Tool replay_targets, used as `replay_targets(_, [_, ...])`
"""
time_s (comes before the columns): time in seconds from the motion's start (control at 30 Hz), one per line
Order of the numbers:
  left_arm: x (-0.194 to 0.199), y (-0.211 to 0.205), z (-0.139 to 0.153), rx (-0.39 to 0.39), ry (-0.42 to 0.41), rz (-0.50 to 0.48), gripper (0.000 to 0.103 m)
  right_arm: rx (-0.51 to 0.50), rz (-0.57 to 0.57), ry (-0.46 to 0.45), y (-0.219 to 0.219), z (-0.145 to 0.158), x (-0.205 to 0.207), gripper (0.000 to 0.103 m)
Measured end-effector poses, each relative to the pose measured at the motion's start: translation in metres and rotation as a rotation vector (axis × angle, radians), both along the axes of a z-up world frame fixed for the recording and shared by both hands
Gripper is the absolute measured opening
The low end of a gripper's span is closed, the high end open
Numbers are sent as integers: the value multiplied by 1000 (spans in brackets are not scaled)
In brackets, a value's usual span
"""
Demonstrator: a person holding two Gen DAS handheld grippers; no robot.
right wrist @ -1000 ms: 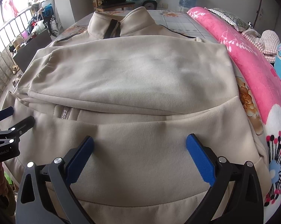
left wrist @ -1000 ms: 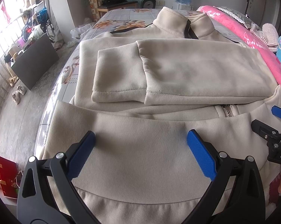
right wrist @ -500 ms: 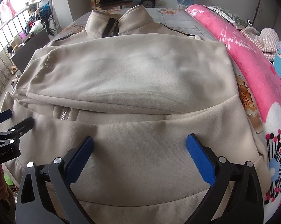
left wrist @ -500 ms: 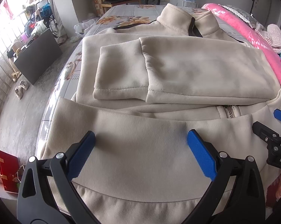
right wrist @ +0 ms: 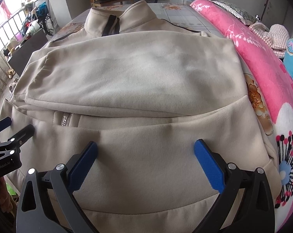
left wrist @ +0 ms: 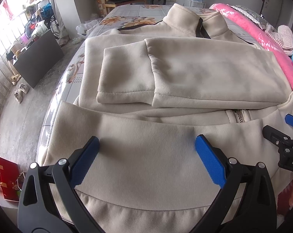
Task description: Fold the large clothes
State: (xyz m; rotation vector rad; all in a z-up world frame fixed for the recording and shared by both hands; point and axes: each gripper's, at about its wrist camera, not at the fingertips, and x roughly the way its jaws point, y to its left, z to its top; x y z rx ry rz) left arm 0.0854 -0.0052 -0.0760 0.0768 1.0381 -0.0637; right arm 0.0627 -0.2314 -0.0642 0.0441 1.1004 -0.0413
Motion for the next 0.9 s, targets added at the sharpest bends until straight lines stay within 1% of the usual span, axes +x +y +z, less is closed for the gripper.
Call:
replay_targets(0.33, [0,0,0,4,0,-6,96,-1,4,24,0,0,3,97])
replay_targets(0.9, [5,0,1,11,18,-44,96,3,107,55,-2,2,5,97])
